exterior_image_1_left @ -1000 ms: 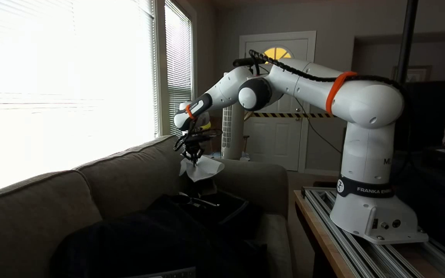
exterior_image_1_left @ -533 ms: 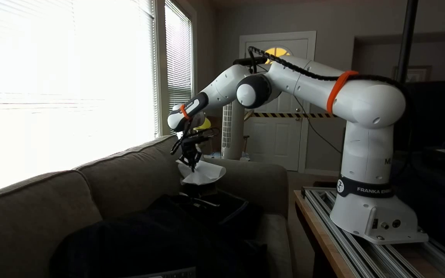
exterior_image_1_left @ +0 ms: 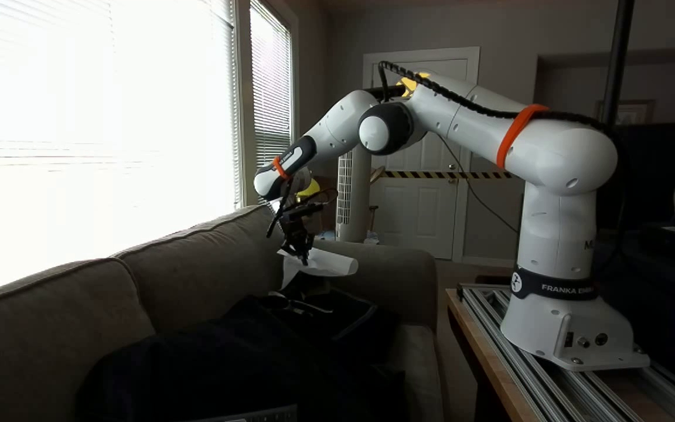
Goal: Use the white napkin to wipe the black box.
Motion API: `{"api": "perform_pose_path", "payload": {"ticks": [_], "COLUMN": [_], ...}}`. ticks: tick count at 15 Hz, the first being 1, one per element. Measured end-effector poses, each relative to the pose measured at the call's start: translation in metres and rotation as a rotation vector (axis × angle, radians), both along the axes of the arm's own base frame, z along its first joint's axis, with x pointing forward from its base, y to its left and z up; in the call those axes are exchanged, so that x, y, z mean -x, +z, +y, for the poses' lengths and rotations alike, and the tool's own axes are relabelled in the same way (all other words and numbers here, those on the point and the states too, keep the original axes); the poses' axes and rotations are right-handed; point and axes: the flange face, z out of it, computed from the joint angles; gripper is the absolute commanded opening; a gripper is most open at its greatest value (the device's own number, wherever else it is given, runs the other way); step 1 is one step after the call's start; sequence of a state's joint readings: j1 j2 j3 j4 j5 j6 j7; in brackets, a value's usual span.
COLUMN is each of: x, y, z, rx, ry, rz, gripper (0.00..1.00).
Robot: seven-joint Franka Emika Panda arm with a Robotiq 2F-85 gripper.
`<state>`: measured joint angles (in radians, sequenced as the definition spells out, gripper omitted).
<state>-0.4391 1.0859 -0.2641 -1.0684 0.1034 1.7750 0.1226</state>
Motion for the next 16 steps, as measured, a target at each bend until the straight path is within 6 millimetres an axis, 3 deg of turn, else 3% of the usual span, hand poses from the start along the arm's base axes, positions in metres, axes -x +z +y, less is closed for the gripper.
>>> {"api": "perform_pose_path", "payload": {"ticks": [4, 10, 16], "x": [0.006, 0.001, -0.007], "y": [-0.002, 0.013, 0.013], "z": [-0.019, -0.048, -0.052], "rx": [0.109, 0.302, 0.399], "ry": [-0.094, -0.315, -0.457], "rz": [-0.008, -0.128, -0.199], "gripper": [0.00, 0.00, 0.00]}}
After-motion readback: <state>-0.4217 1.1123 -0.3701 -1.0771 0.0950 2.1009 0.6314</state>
